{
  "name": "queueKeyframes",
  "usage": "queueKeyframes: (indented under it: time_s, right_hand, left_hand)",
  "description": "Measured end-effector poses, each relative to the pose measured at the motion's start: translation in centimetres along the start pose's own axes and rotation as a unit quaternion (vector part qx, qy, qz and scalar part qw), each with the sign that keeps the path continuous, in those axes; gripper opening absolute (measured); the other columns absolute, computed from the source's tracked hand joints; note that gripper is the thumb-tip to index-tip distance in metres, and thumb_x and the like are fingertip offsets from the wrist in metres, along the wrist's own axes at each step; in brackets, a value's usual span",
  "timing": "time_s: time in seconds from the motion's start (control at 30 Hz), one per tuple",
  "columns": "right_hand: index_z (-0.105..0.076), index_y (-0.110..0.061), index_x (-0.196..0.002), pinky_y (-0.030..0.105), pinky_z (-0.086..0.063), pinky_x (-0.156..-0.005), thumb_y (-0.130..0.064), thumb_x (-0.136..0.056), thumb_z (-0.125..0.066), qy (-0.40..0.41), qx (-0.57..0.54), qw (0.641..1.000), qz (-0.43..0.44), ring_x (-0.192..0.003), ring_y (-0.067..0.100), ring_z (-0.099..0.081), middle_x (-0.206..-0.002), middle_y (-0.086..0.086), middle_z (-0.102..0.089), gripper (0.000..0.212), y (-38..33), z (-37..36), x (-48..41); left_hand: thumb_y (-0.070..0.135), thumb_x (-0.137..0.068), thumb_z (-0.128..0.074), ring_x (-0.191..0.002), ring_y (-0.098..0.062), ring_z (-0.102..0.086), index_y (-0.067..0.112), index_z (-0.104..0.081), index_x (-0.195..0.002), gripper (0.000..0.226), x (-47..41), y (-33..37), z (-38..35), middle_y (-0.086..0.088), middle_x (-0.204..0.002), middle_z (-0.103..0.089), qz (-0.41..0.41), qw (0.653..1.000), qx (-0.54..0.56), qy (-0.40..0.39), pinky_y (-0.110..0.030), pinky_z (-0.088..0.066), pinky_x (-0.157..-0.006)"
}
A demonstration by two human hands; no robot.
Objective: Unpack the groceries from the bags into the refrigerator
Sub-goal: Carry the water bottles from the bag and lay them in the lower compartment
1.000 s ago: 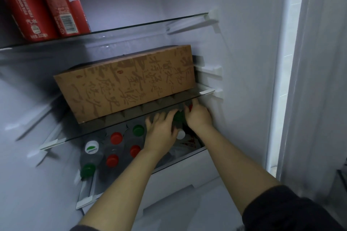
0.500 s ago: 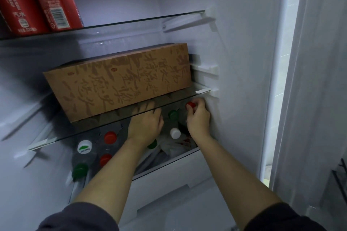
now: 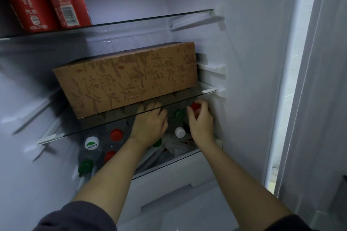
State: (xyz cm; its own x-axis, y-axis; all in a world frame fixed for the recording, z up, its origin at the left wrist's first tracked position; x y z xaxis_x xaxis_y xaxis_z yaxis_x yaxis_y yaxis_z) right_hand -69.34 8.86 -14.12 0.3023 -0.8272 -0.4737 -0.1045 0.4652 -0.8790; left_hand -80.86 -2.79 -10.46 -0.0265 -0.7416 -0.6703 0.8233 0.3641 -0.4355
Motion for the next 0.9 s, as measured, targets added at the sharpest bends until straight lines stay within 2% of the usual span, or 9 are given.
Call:
queueKeyframes:
  time_s: [0.1, 0.17, 0.3, 0.43, 0.6, 0.7, 0.8, 0.9]
  right_hand:
    - [-0.052, -0.014, -0.104, 0.023, -0.040, -0.065, -0.028, -0.090, -0.068, -0.055, 0.025, 0.998, 0.024, -0.080, 0.012, -0.052, -0.086, -0.006, -0.054, 0.025, 0.7, -1.0, 0.8]
    - [-0.052, -0.016, -0.097, 0.028, -0.046, -0.068, -0.027, -0.089, -0.070, -0.076, 0.030, 0.996, 0.019, -0.079, 0.013, -0.054, -0.082, -0.005, -0.054, 0.023, 1.1, -1.6, 0.7]
    - [-0.057, -0.009, -0.087, 0.042, -0.053, -0.067, -0.026, -0.086, -0.074, -0.059, 0.061, 0.996, 0.023, -0.073, 0.020, -0.059, -0.075, 0.001, -0.059, 0.024, 1.2, -1.8, -0.1]
    - [-0.058, -0.011, -0.083, 0.038, -0.054, -0.064, -0.032, -0.084, -0.075, -0.060, 0.087, 0.994, 0.011, -0.071, 0.018, -0.060, -0.074, -0.001, -0.061, 0.027, 1.0, -1.3, -0.1]
    - [-0.054, -0.017, -0.079, 0.033, -0.047, -0.060, -0.029, -0.086, -0.073, -0.034, 0.083, 0.994, 0.055, -0.067, 0.013, -0.053, -0.073, -0.004, -0.055, 0.024, 0.7, -1.0, 1.5]
    - [-0.055, -0.017, -0.077, 0.037, -0.050, -0.062, -0.029, -0.086, -0.072, -0.058, 0.074, 0.994, 0.061, -0.068, 0.014, -0.053, -0.073, -0.004, -0.055, 0.023, 0.6, -1.7, 2.4]
    - [-0.056, -0.016, -0.076, 0.038, -0.051, -0.065, -0.032, -0.086, -0.073, -0.101, 0.083, 0.989, 0.073, -0.071, 0.017, -0.056, -0.075, 0.000, -0.058, 0.025, -0.3, -2.9, 2.5]
    - [-0.054, -0.015, -0.074, 0.033, -0.046, -0.061, -0.036, -0.081, -0.077, -0.124, 0.105, 0.983, 0.089, -0.067, 0.014, -0.052, -0.074, -0.001, -0.055, 0.031, -1.1, -3.8, 2.3]
  left_hand:
    - [0.028, -0.090, -0.048, -0.085, -0.030, -0.056, 0.011, -0.065, -0.095, 0.024, 1.0, -0.6, 0.0, -0.012, -0.100, -0.060, 0.001, 0.999, -0.028, -0.025, -0.040, -0.036, -0.070]
    - [0.032, -0.093, -0.046, -0.086, -0.030, -0.055, 0.013, -0.064, -0.101, 0.027, 1.3, -1.2, 0.0, -0.012, -0.101, -0.059, 0.002, 0.999, -0.034, -0.032, -0.040, -0.035, -0.070]
    - [0.036, -0.093, -0.050, -0.086, -0.030, -0.054, 0.012, -0.063, -0.104, 0.029, 1.1, -2.3, -0.2, -0.012, -0.103, -0.059, -0.025, 0.999, -0.014, -0.031, -0.038, -0.036, -0.066]
    - [0.036, -0.092, -0.048, -0.086, -0.031, -0.054, 0.012, -0.063, -0.105, 0.031, 1.2, -2.1, 0.1, -0.012, -0.103, -0.059, -0.009, 0.999, -0.006, -0.031, -0.039, -0.037, -0.068]
    - [0.035, -0.093, -0.040, -0.098, -0.031, -0.056, 0.010, -0.062, -0.111, 0.038, 4.6, -2.8, 1.1, -0.013, -0.109, -0.060, 0.101, 0.995, -0.019, -0.015, -0.049, -0.036, -0.087]
    - [0.034, -0.093, -0.039, -0.102, -0.029, -0.053, 0.009, -0.063, -0.110, 0.038, 6.9, -3.7, 1.6, -0.012, -0.109, -0.060, 0.172, 0.985, -0.021, -0.001, -0.053, -0.033, -0.094]
    - [0.037, -0.093, -0.038, -0.110, -0.031, -0.047, 0.009, -0.058, -0.114, 0.041, 8.8, -5.5, 2.2, -0.015, -0.116, -0.056, 0.282, 0.959, -0.034, 0.000, -0.056, -0.028, -0.099]
    - [0.047, -0.094, -0.038, -0.122, -0.035, -0.042, 0.005, -0.049, -0.126, 0.054, 10.4, -6.3, 2.2, -0.019, -0.127, -0.049, 0.382, 0.923, -0.050, -0.023, -0.058, -0.023, -0.104]
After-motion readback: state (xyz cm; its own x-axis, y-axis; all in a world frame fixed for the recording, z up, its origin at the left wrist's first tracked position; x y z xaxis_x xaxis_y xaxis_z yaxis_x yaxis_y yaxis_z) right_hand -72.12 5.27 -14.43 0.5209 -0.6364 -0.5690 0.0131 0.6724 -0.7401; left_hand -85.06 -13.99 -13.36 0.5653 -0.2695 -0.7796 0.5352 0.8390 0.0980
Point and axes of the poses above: each hand's wrist, its own x-axis away from the middle knuckle, its own z-axis out of the back of the hand, y = z × x, the point moved 5 cm from there along -x, towards the middle knuckle
